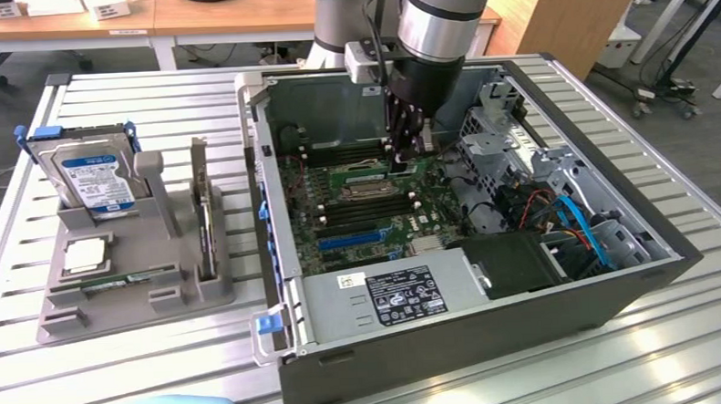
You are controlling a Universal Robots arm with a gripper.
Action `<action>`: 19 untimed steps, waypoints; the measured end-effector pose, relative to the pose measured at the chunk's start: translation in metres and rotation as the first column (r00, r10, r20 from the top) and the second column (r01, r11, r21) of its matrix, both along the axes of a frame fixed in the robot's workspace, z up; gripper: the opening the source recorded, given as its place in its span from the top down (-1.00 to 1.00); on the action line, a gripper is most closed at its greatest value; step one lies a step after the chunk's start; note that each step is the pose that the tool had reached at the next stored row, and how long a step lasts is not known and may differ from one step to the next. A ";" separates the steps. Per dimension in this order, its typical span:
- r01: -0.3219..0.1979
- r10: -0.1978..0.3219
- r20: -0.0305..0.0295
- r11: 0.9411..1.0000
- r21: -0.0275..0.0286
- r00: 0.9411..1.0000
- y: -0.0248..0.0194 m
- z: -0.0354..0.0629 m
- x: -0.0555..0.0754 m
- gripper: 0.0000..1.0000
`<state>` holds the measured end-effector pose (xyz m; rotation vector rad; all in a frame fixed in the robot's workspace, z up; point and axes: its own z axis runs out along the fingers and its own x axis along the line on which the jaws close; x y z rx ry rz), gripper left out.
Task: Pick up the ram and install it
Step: 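Insert the ram into the slot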
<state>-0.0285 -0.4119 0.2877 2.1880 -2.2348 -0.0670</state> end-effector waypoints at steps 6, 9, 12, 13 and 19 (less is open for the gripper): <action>0.000 0.000 0.001 1.000 0.000 1.000 0.0001 -0.0030 0.000 0.77; 0.000 0.000 0.001 1.000 0.000 1.000 0.0001 -0.0041 0.000 0.77; 0.000 0.000 0.001 1.000 0.000 1.000 0.0001 -0.0049 0.000 0.77; 0.000 0.000 0.001 1.000 0.000 1.000 0.0001 -0.0053 0.000 0.77; 0.000 0.000 0.001 1.000 0.000 1.000 0.0001 -0.0069 0.000 0.77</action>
